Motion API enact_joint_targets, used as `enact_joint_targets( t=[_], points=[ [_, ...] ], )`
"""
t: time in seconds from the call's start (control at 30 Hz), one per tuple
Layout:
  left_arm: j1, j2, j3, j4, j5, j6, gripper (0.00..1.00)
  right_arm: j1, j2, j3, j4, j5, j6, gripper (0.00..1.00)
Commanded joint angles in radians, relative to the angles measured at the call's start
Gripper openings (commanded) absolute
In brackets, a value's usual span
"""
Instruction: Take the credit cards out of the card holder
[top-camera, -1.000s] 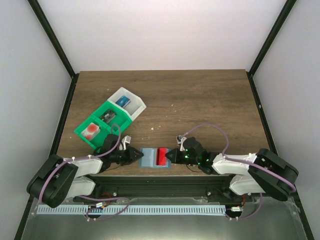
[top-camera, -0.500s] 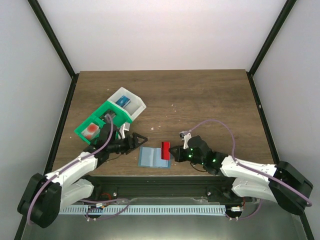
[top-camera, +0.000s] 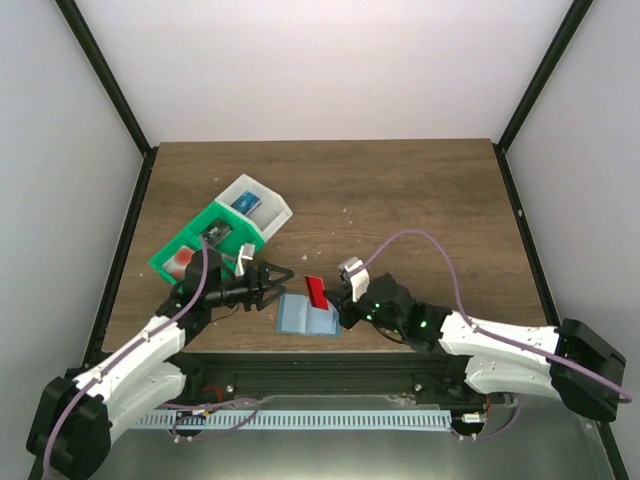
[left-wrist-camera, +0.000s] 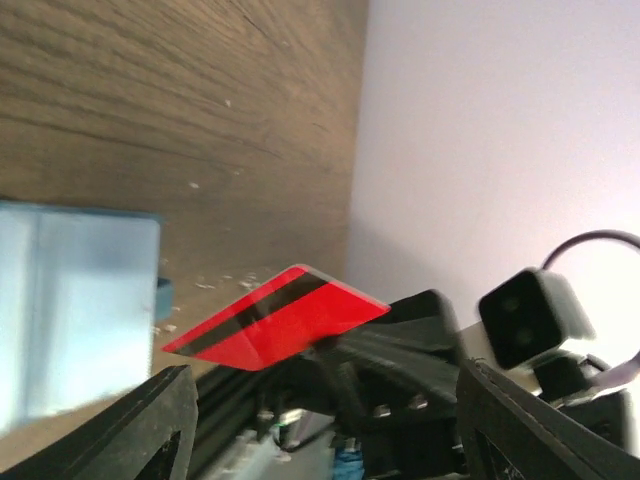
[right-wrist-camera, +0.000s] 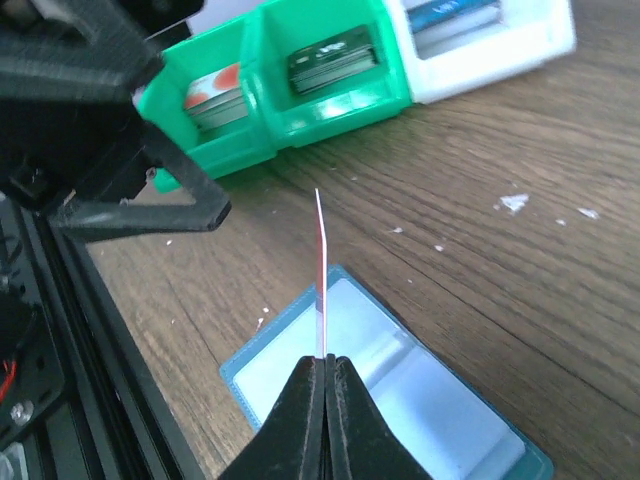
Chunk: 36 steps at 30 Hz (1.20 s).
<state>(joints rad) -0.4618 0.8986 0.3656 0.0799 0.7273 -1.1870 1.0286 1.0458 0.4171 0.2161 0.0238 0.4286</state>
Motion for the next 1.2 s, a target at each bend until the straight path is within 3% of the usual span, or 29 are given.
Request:
enact_joint_targets(
  t=[0.0,0.2,0.43,0.57,0.9,1.03,1.17],
  points=[
    [0.001,-0.103,-0.081,0.123,0.002,-0.284,0.71,0.069,0.036,0.017,0.092,0.076,-0.174,0.01],
    [0.002,-0.215,-0.111,0.103,-0.028,-0.402,0.66,0.141,0.111,0.055,0.139,0.151,-0.279,0.01],
    [0.001,-0.264,-0.187,0.158,0.032,-0.514,0.64,0.204,0.205,0.123,0.152,0.235,-0.356,0.01],
    [0.002,-0.304,-0.207,0.121,0.014,-0.54,0.58,0.232,0.238,0.139,0.173,0.265,-0.379,0.0],
    [0.002,-0.299,-0.247,0.142,0.019,-0.592,0.56,0.297,0.338,0.204,0.198,0.33,-0.486,0.01],
    [0.002,-0.313,-0.267,0.147,0.006,-0.61,0.52,0.307,0.36,0.216,0.212,0.343,-0.498,0.0],
    [0.0,-0.334,-0.267,0.13,-0.012,-0.616,0.4,0.311,0.377,0.22,0.222,0.356,-0.507,0.0]
  ],
)
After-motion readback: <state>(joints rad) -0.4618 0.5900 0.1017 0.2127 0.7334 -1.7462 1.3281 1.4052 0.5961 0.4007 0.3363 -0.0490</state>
